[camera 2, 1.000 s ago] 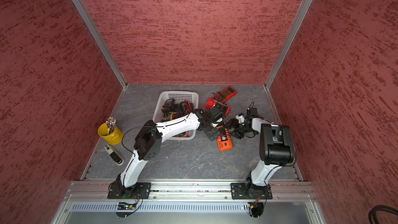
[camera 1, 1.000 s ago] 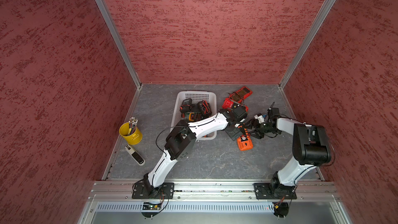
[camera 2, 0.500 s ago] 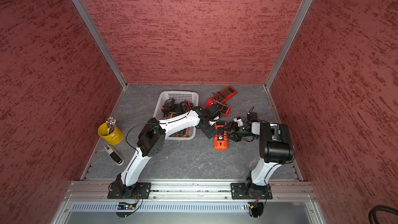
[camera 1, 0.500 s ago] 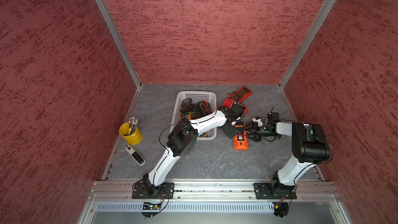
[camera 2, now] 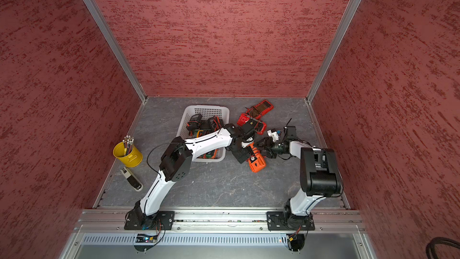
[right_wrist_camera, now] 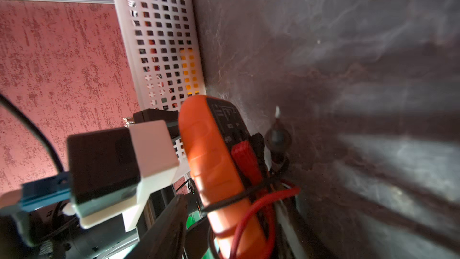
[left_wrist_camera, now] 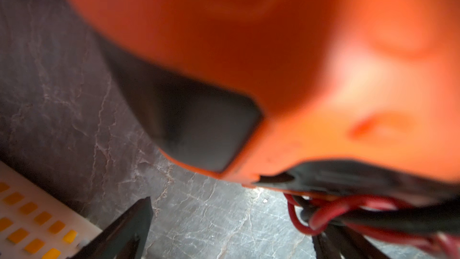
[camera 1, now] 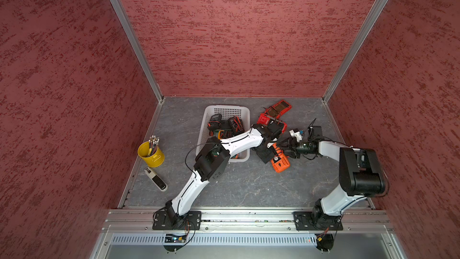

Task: Put the multimeter into the basket
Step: Pick up the multimeter from the center of the board, then place the multimeter in the basket.

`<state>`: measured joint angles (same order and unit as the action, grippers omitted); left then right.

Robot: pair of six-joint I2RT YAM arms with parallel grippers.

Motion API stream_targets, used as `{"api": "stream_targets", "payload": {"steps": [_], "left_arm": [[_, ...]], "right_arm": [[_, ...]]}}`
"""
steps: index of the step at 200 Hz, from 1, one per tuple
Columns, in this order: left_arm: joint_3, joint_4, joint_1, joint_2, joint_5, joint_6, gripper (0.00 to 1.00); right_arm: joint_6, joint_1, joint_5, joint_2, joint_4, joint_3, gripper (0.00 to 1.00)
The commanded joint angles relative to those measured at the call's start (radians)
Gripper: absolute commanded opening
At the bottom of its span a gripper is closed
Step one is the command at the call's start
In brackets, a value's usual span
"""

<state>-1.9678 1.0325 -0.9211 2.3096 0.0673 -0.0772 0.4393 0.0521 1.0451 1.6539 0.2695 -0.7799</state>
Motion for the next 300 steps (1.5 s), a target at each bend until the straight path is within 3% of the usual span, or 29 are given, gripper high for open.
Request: {"api": "stream_targets", "payload": {"steps": [1,42,98,175,215,248,300], "left_arm": [[-0.049,-0.146,-0.007,0.026,-0.042,0.047,1.0],[-0.055,-0.152,-0.001,0.027,-0.05,0.056,1.0],[-0.059,-0.147,0.003,-0.013,-0.035,0.082,1.0],[0.005,-0.147,0.047,-0.345,0.113,0.269,1.0],[0.22,-0.219,0.162,-0.582,0.077,0.427,1.0],[0.428,-0.312,0.331,-0.772,-0.016,0.573,1.0],[0.599,-0.284,0.566,-0.949,-0.019,0.637,1.0]], "right_arm": [[-0.045,-0.06,0.002,-0.032,0.165,-0.012,0.57],[-0.092,-0.088,-0.142,-0.076,0.29,-0.03,0.56],[-0.085,-0.113,-0.305,-0.155,0.373,-0.101,0.33],[-0.084,-0.202,-0.671,-0.327,0.606,-0.387,0.2],[-0.094,-0.345,-0.864,-0.291,0.673,-0.605,0.18],[-0.14,-0.52,-1.046,-0.203,0.686,-0.805,0.17],[-0.297,-0.792,-1.358,0.095,0.71,-1.126,0.16]]}}
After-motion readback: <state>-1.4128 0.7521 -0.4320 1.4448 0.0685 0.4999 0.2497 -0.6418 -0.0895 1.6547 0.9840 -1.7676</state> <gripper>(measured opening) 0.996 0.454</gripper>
